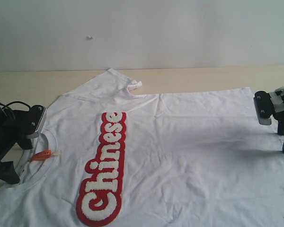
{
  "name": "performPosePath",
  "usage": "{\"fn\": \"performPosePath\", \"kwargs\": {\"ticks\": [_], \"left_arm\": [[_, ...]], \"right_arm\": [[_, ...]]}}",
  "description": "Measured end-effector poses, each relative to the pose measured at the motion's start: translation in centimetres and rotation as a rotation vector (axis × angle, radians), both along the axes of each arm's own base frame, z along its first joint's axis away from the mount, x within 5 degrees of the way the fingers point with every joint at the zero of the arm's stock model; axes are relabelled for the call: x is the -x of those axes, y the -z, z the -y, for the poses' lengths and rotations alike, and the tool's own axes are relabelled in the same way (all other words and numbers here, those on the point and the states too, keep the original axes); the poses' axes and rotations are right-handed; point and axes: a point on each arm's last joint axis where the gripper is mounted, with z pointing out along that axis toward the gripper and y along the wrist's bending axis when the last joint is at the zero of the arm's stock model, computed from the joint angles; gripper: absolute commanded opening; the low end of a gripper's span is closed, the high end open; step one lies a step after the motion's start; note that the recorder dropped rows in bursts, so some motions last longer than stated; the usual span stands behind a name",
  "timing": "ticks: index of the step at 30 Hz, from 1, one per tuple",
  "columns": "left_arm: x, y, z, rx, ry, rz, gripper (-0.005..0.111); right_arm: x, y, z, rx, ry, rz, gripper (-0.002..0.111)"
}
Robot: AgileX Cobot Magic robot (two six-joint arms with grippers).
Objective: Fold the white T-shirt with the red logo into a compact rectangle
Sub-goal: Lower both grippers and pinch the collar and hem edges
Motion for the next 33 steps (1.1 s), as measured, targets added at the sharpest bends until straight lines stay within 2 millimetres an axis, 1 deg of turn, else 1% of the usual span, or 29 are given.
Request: {"fn": "performPosePath", "kwargs": {"ticks": [9,28,33], "left_arm": [[0.00,-0.08,0.06,0.007,0.045,0.019,0.088],[-0.02,-0.08,0.07,0.009,0.051,0.022,0.088],[-0.02,-0.08,0.09,0.010,0.058,0.023,0.088]], "right_arm": [[0.00,0.00,0.00,0.000,0.000,0.000,0.057],[-0.02,0.01,-0.12,-0.016,0.017,0.004,0.057],[-0.05,0.02,-0.39,-0.052,0.050,0.010,0.057]]}}
